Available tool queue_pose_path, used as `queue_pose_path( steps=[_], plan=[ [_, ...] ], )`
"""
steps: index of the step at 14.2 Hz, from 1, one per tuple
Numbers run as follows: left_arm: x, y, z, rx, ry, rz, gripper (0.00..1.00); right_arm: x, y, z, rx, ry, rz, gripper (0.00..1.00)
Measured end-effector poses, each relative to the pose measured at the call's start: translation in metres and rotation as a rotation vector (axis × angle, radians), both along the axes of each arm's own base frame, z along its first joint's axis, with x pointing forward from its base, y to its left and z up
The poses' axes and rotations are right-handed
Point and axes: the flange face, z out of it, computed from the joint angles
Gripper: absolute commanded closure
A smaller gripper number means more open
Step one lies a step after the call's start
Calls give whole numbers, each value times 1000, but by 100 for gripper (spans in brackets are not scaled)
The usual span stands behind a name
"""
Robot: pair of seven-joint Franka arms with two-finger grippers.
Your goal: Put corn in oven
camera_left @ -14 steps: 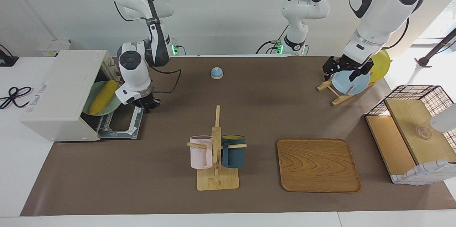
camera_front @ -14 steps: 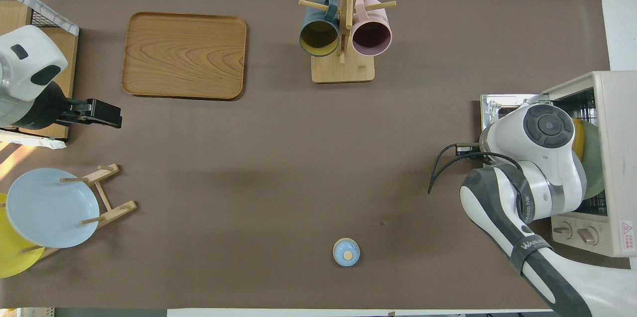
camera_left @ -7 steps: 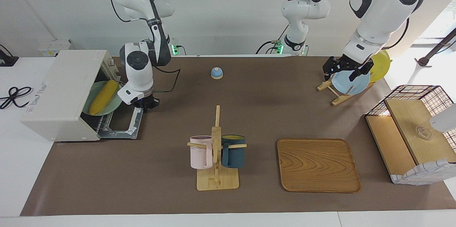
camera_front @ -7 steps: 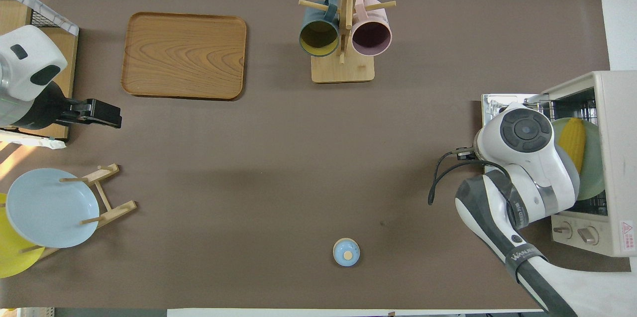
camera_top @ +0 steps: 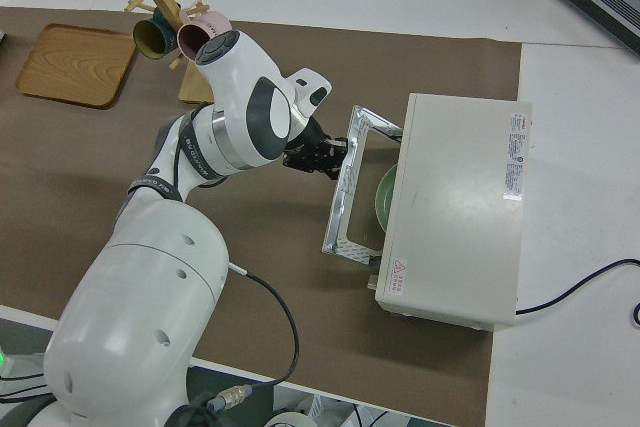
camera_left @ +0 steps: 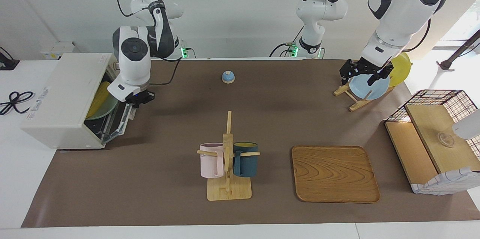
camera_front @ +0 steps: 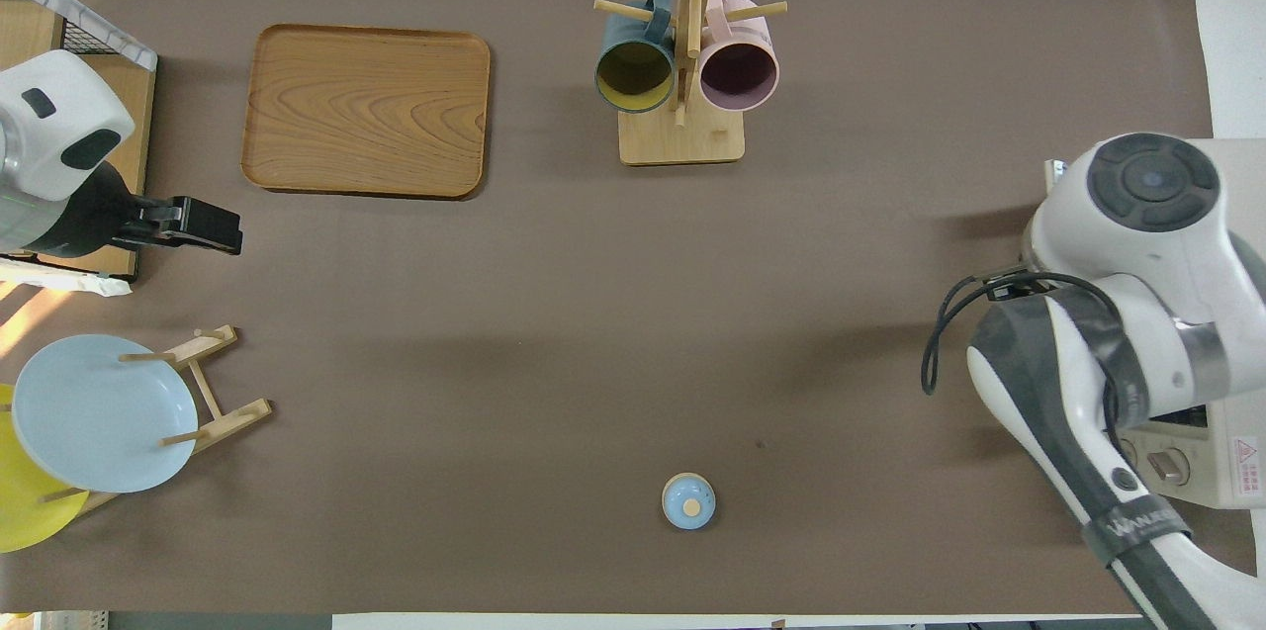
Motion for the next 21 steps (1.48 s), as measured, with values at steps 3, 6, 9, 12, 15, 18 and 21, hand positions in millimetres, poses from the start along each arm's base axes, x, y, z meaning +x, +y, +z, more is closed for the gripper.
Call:
queue_pose_path(
  steps=[3,6,9,12,15,18,21],
  plan=[
    [0,0,0,0,0,0,0,-6,-59,35,-39,-18,0,100],
    [0,0,0,0,0,0,0,-6,-69,38,-17,-9,27,100],
    [0,0,0,0,0,0,0,-6,-75,43,24,-11,8,100],
    [0,0,0,0,0,0,0,0,-79,66,139,-16,-76,100],
    [0,0,0,0,0,0,0,7,-58,112,262,-10,-114,98],
    [0,0,0,0,0,0,0,10,-13,138,278,6,-114,86],
    [0,0,0,0,0,0,0,13,17,157,293,24,-101,85]
  ],
)
